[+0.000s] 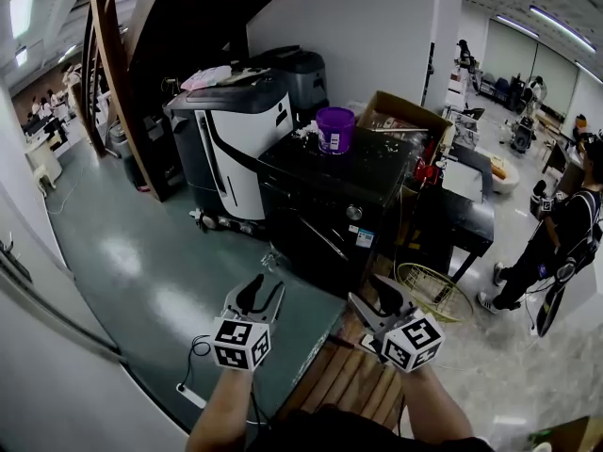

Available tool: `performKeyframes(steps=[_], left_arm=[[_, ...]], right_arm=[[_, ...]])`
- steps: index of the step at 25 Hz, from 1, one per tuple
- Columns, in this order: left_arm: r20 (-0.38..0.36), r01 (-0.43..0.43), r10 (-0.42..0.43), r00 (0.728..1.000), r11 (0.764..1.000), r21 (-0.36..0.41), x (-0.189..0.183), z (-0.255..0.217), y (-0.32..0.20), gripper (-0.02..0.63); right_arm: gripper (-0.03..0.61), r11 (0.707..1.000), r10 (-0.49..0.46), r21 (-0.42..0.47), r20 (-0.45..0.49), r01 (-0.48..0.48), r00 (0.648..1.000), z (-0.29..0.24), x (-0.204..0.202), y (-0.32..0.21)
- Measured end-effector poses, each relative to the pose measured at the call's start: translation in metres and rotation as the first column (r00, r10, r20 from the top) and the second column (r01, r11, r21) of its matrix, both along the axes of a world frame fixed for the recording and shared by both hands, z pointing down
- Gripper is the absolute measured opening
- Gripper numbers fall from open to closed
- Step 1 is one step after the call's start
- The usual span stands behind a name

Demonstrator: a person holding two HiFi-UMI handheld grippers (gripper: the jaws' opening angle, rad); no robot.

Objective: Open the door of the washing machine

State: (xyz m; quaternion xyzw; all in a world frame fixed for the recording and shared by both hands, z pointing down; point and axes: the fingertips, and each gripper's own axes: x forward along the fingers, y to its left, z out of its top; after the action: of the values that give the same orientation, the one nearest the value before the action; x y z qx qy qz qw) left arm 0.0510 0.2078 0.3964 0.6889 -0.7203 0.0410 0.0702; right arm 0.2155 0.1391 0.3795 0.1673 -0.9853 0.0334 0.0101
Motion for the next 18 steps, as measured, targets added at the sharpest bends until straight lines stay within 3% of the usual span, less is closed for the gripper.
performKeyframes(steps=[14, 18], left_arm=[[-0.023, -0.018, 0.017, 1.0, 1.0, -0.008, 0.005, 0.001, -0.005, 0.327], [-0.028, -0.042, 0.042, 0.999, 0.999, -0.006, 0.01, 0.002, -0.008, 0.403]], right_arm=[[0.434, 0.998, -0.037, -0.044, -0.006, 0.037, 0.999, 0.006, -0.001, 0.001], [0.493, 0.997, -0.046, -0.064, 0.001, 0.046, 0.999, 0.009, -0.002, 0.0]])
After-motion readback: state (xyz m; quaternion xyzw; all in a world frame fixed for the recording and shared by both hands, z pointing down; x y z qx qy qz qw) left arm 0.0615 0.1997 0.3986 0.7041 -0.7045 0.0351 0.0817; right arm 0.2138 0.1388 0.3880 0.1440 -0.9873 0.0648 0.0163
